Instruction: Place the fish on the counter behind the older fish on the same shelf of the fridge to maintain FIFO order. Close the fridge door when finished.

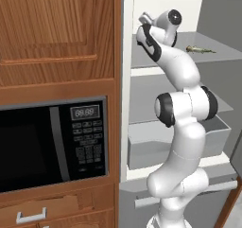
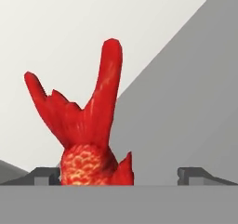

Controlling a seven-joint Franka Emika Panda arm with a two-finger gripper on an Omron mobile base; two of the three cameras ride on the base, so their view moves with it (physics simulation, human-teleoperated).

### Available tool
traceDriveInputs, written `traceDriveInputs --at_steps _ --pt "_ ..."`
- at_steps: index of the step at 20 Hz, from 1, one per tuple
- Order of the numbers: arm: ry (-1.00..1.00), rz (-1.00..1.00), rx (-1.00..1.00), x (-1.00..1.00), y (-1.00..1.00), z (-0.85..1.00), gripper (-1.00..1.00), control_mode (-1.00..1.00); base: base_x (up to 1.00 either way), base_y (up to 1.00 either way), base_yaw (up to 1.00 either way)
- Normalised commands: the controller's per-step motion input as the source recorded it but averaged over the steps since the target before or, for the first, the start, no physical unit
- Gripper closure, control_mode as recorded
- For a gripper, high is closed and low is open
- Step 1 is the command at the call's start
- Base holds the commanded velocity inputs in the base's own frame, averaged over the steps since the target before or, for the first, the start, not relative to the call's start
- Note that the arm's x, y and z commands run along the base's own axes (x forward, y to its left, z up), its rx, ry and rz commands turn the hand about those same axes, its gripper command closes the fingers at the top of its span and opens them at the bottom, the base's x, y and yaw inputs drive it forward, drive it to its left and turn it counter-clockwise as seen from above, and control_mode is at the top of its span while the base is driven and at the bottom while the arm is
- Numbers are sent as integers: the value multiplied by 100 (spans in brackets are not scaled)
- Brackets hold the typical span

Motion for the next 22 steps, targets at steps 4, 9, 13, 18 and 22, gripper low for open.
traceDriveInputs --at_steps 4,9,13,18,22 --pt "2 1 0 0 24 -11 -100 -100 0 0 0" --pt "-7 7 0 2 21 -32 -100 -100 0 0 0" --pt "-3 5 0 5 9 -12 -100 -100 0 0 0" --pt "0 1 0 -19 0 1 -100 -100 0 0 0" --pt "1 0 0 -66 3 1 -100 -100 0 0 0"
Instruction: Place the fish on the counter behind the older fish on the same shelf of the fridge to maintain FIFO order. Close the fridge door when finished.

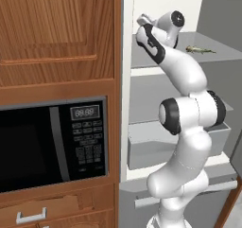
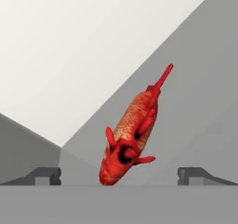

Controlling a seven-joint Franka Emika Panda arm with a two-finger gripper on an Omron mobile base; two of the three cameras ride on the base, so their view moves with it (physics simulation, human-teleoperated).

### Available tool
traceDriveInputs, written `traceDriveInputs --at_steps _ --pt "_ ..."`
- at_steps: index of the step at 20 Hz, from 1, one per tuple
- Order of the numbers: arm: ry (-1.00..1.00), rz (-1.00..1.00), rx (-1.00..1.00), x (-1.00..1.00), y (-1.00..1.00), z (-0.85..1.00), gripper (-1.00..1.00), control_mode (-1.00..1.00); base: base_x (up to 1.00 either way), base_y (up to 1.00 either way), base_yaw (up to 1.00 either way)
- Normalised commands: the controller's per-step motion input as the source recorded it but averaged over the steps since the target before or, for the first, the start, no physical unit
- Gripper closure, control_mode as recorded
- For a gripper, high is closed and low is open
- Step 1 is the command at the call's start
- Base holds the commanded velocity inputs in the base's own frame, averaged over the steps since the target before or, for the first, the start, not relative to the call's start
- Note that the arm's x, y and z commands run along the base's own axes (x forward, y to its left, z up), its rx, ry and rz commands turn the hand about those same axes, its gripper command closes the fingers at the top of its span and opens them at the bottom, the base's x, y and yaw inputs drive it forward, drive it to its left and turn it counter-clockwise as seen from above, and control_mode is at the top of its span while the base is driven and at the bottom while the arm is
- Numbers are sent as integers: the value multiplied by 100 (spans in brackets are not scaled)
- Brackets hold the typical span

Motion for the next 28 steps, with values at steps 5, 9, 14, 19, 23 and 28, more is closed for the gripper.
traceDriveInputs --at_steps 5,9,14,19,23,28 --pt "0 0 0 -82 12 0 -100 -100 0 0 0" --pt "0 0 0 -99 15 0 -100 -100 0 0 0" --pt "0 0 0 -100 11 10 -100 -100 0 0 0" --pt "0 -3 0 -100 9 14 -100 -100 0 0 0" --pt "0 -5 0 -100 3 7 -100 -100 0 0 0" --pt "0 -6 0 -100 0 1 -100 -100 0 0 0"
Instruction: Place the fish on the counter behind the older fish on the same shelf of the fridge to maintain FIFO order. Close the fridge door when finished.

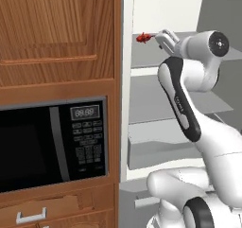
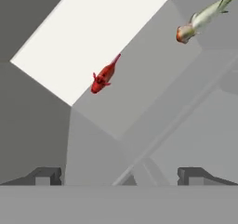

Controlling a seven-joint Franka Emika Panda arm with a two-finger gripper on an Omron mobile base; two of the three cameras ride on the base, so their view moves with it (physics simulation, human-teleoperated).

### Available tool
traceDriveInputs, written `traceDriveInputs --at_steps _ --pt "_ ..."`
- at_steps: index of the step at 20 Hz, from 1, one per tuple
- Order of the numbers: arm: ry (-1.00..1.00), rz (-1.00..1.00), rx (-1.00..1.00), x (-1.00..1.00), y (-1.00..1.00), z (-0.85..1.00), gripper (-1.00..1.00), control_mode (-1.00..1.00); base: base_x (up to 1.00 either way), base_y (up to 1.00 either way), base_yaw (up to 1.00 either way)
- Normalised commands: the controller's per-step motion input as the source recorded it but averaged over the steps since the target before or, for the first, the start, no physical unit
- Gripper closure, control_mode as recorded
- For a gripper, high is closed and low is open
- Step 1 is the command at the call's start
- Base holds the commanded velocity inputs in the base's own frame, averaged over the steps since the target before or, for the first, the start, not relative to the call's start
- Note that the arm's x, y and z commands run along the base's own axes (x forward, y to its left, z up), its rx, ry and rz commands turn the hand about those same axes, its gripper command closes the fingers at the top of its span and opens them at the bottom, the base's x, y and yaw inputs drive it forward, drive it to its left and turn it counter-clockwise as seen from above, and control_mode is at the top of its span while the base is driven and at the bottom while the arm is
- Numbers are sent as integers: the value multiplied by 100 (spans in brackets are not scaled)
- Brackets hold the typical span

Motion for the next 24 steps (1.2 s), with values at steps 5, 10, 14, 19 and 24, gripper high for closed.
traceDriveInputs --at_steps 5,10,14,19,24 --pt "0 -4 0 -100 0 -3 -100 -100 0 0 0" --pt "0 -1 0 -100 0 -20 -100 -100 0 0 0" --pt "0 0 -5 -100 0 -41 -100 -100 0 0 0" --pt "8 0 -7 -77 0 -45 -100 -100 0 0 0" --pt "1 0 0 -6 1 -7 -100 -100 0 0 0"
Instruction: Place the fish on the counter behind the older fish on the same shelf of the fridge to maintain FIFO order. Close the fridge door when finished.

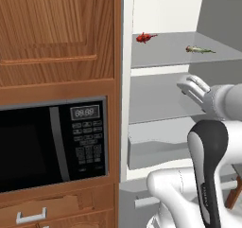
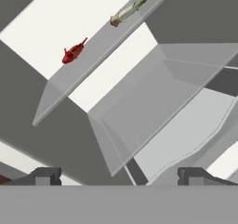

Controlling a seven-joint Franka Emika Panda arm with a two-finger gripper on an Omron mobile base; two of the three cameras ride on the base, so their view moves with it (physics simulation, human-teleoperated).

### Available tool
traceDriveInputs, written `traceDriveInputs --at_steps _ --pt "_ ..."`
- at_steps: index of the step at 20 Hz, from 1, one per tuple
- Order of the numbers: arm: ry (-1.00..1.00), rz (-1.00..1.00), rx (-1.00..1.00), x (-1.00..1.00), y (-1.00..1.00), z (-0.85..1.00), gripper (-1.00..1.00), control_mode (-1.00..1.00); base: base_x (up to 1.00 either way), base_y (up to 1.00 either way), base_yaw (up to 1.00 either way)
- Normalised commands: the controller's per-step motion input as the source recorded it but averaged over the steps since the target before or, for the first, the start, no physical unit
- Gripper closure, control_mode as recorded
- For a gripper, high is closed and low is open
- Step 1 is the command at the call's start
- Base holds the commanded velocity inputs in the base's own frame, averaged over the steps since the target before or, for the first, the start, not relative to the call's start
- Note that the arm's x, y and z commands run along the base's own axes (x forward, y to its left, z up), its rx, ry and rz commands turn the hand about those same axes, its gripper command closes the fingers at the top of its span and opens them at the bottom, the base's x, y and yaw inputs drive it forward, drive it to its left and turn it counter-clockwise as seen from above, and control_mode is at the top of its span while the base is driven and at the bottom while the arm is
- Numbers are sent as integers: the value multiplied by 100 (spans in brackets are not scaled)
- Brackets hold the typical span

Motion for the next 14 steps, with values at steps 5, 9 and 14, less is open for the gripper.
traceDriveInputs --at_steps 5,9,14 --pt "0 0 0 -33 1 -16 -100 -100 0 0 0" --pt "0 -6 -1 -77 2 -38 -100 -100 0 0 0" --pt "0 -10 -3 -60 25 -37 -100 100 -19 9 -3"
